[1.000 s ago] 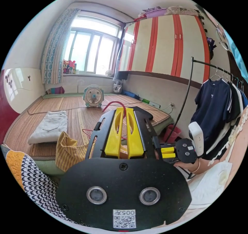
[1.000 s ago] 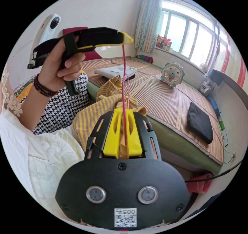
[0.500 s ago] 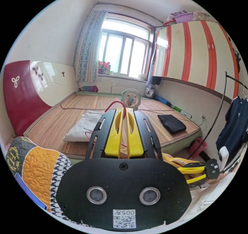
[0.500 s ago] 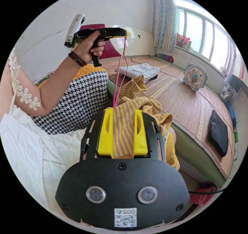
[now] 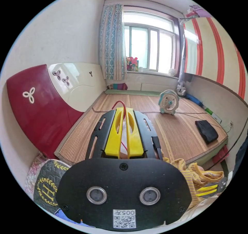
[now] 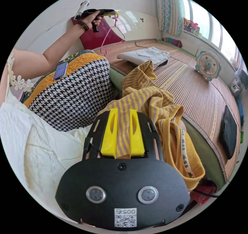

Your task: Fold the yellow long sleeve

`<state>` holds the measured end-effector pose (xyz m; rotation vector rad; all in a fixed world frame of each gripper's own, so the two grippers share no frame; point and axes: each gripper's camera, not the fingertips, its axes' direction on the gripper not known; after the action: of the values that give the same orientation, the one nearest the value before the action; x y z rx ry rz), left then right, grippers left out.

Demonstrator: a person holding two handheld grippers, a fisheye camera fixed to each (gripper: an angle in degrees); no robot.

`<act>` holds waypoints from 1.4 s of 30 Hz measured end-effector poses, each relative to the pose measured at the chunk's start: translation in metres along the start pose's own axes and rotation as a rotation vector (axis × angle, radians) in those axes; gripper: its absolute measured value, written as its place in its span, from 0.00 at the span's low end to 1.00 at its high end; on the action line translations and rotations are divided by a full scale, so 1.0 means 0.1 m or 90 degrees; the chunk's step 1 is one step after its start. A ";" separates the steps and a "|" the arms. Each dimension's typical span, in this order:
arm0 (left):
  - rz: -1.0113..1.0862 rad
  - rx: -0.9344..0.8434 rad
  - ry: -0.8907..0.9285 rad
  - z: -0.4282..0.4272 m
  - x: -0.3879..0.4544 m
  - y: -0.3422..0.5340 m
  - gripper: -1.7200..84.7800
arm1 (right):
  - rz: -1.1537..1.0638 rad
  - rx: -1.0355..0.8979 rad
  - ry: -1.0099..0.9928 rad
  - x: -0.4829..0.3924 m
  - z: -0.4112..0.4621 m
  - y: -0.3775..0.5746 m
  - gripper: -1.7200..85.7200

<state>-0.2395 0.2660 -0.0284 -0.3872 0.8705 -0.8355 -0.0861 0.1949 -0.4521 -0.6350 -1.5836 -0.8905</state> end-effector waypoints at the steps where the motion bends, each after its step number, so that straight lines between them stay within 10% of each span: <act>1: 0.001 -0.008 -0.019 0.19 -0.04 -0.08 0.03 | 0.002 -0.004 -0.005 0.02 0.02 -0.02 0.06; 16: -0.036 -0.106 -0.175 2.55 -0.26 -0.06 0.03 | 0.035 -0.021 -0.020 0.24 0.31 -0.19 0.01; 30: -0.089 -0.174 -0.307 2.90 -0.81 0.11 0.04 | 0.048 -0.032 -0.010 0.21 0.41 -0.22 0.01; 42: 0.168 -0.133 0.030 2.13 0.52 0.72 0.06 | 0.071 -0.003 0.016 0.11 0.26 -0.10 0.01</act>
<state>-0.0160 0.2658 0.0294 -0.4253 1.0311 -0.5132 -0.1109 0.2100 -0.4446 -0.7049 -1.5090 -0.8168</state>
